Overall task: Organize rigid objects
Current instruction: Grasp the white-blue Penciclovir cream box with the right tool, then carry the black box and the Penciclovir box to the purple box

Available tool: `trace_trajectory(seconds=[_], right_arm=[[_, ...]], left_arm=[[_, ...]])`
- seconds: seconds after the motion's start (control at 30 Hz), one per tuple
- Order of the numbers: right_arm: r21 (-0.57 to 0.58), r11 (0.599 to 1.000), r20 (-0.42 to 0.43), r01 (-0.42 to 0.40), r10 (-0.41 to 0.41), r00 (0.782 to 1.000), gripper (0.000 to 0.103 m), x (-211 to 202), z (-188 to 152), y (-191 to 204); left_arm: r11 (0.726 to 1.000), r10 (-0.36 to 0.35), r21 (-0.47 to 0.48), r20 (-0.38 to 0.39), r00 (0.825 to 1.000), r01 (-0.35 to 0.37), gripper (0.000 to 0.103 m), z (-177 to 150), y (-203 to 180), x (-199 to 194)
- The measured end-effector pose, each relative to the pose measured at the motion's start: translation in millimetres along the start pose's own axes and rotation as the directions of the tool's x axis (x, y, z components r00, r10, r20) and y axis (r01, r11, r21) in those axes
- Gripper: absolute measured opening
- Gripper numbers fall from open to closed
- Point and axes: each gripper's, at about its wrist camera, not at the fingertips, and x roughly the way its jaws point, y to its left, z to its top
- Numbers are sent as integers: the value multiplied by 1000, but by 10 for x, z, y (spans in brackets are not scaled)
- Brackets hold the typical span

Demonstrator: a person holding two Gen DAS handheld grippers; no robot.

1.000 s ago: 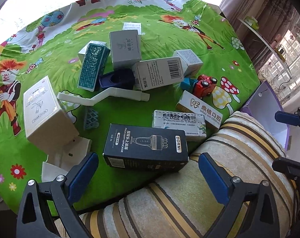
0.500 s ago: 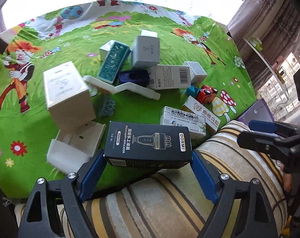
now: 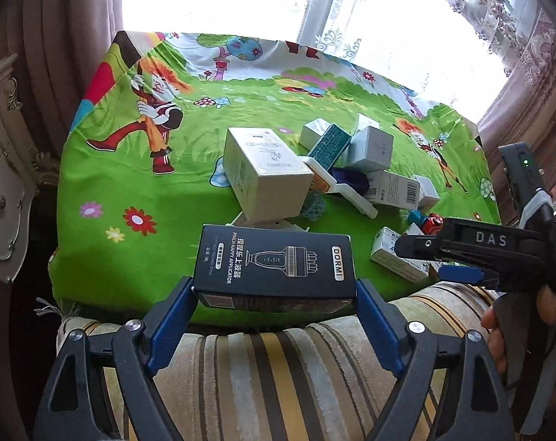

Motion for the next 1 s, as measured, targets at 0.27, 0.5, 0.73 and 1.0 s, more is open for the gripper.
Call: trace_trajectory(seconds=[0.27, 0.5, 0.73, 1.0], right_arm=[[26, 997, 5, 75, -75, 997, 98, 165, 123, 85], [-18, 988, -3, 154, -154, 988, 97, 336, 199, 187], [-22, 984, 1, 174, -174, 985, 84, 422, 230, 169], [-61, 992, 71, 115, -110, 991, 83, 159, 61, 113]], left_arm=[[1000, -2, -8, 0, 1000, 2, 86, -30, 7, 29], [1000, 4, -10, -8, 1000, -4, 86, -35, 11, 58], [1000, 15, -4, -18, 1000, -15, 86, -45, -7, 94], [1000, 22, 12, -13, 1000, -22, 86, -68, -57, 72]])
